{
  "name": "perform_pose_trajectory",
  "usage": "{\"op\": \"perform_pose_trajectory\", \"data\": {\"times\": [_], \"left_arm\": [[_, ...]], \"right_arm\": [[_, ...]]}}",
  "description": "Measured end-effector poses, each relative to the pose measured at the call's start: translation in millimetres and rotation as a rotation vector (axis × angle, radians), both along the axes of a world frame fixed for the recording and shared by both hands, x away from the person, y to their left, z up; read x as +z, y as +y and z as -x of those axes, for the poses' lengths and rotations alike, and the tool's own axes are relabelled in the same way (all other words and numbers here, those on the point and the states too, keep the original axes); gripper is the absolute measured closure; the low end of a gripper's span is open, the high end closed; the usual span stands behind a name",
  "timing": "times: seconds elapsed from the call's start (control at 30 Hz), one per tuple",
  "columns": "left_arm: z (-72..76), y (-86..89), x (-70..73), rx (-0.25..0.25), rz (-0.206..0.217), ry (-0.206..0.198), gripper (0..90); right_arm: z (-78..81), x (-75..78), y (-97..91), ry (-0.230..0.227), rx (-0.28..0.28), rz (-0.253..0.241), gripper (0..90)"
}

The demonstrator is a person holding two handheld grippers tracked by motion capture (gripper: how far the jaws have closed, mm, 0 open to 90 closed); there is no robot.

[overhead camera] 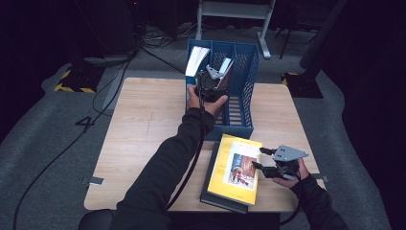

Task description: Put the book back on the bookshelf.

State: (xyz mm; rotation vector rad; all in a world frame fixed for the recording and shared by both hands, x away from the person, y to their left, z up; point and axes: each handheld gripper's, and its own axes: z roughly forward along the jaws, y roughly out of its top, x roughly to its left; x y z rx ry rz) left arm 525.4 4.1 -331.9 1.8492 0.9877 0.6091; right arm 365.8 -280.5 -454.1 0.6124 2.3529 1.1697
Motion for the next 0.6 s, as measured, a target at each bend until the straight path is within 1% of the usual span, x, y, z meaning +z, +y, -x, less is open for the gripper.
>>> {"op": "perform_pose_trajectory", "data": {"times": [0.03, 0.07, 0.17, 0.2, 0.23, 0.27, 0.3, 0.33, 0.37, 0.4, 0.43, 0.53, 0.6], "left_arm": [[-1.6, 1.3, 0.8, -0.016, 0.007, 0.009, 50.8], [-3.1, 1.9, 1.7, -0.023, 0.01, 0.015, 51.4], [-6.8, 0.8, 5.8, -0.037, -0.019, 0.027, 53.0], [-7.9, -0.1, 7.8, -0.03, -0.037, 0.034, 57.7], [-8.9, -1.5, 9.6, -0.021, -0.049, 0.041, 57.7], [-9.7, -3.0, 11.4, -0.014, -0.071, 0.042, 59.7], [-9.8, -5.8, 13.5, 0.006, -0.111, 0.038, 64.1], [-10.3, -7.2, 14.8, 0.011, -0.124, 0.041, 67.9], [-10.6, -8.8, 15.5, 0.017, -0.124, 0.047, 69.2], [-10.8, -10.1, 16.4, 0.018, -0.136, 0.05, 70.3], [-10.5, -11.9, 16.8, 0.025, -0.137, 0.053, 71.0], [-11.1, -13.2, 14.4, 0.052, -0.124, 0.038, 72.7], [-14.1, -13.3, 13.5, 0.071, -0.118, 0.028, 73.1]], "right_arm": [[0.3, 0.1, 0.3, 0.0, 0.003, -0.002, 39.1], [0.9, 0.4, 0.2, 0.0, 0.001, -0.001, 38.9], [0.5, 0.2, -0.1, 0.001, 0.002, -0.005, 38.8], [0.3, 0.1, -0.3, 0.002, 0.001, -0.004, 38.9], [0.3, 0.1, -0.3, 0.002, 0.001, -0.004, 38.9], [0.3, 0.0, -0.3, 0.001, 0.002, -0.004, 38.8], [0.3, 0.0, -0.3, 0.003, 0.001, -0.005, 38.9], [0.2, 0.0, -0.3, 0.003, 0.0, -0.004, 38.9], [0.2, -0.1, -0.1, 0.004, -0.001, -0.003, 39.0], [0.1, -0.4, 0.2, 0.004, 0.0, -0.001, 39.0], [0.1, -0.6, 0.5, 0.005, 0.0, 0.001, 39.0], [0.1, -0.7, 1.1, 0.004, -0.002, 0.004, 39.2], [0.3, -0.6, 0.9, 0.005, -0.002, 0.002, 39.2]]}}
